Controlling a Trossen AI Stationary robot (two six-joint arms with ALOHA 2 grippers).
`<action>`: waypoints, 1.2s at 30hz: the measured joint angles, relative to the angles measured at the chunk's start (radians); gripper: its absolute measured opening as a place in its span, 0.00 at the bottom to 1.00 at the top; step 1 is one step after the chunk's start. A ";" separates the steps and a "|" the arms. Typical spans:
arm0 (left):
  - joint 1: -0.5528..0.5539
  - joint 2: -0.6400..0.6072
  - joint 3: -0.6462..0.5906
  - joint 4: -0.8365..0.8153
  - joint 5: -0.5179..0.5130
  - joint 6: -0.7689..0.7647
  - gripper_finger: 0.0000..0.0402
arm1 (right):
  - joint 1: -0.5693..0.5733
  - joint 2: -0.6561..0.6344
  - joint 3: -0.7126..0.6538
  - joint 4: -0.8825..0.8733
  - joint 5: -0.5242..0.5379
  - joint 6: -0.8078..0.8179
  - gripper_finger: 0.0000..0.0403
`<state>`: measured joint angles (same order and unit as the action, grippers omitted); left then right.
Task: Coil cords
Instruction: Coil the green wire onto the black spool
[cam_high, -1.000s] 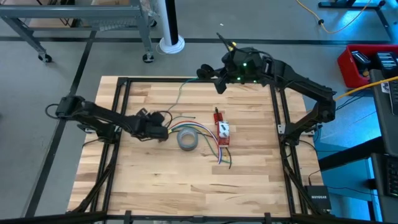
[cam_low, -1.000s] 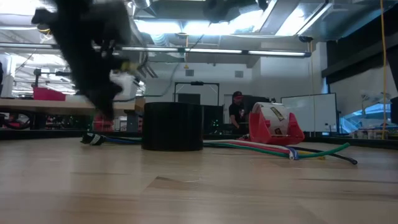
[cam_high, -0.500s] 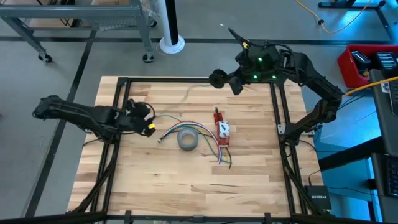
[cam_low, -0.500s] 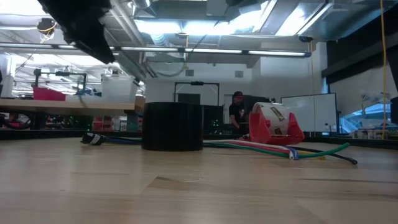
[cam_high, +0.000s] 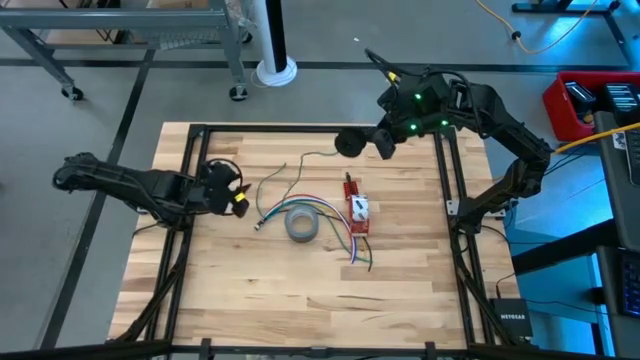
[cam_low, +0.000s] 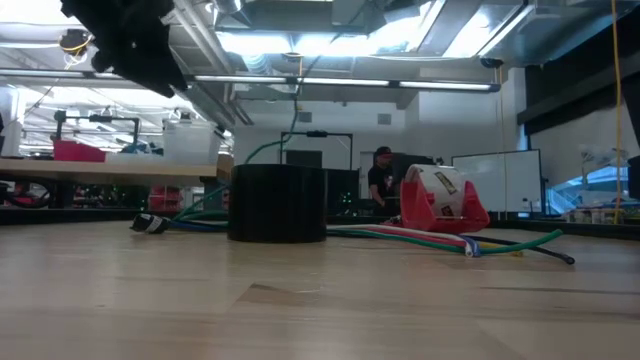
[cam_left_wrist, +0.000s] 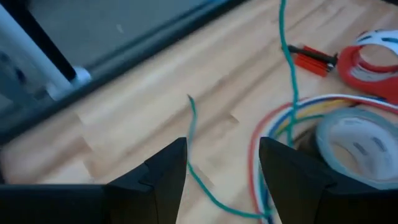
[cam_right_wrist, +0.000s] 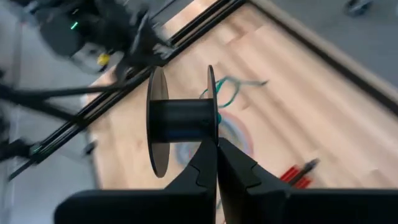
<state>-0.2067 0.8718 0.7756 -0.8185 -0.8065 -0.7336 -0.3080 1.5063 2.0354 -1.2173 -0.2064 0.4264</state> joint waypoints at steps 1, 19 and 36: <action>-0.003 -0.014 0.000 0.000 -0.023 0.024 0.48 | 0.000 0.000 0.000 -0.008 -0.030 0.000 0.01; -0.003 -0.452 0.000 -0.098 -0.061 0.164 0.48 | 0.000 -0.055 -0.007 -0.296 0.008 0.015 0.01; -0.003 -0.469 -0.128 -0.154 -0.060 0.032 0.48 | 0.000 -0.064 -0.500 -0.280 -0.111 0.006 0.01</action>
<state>-0.2100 0.4026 0.6476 -0.9720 -0.8661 -0.7017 -0.3080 1.4422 1.5358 -1.4972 -0.3174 0.4323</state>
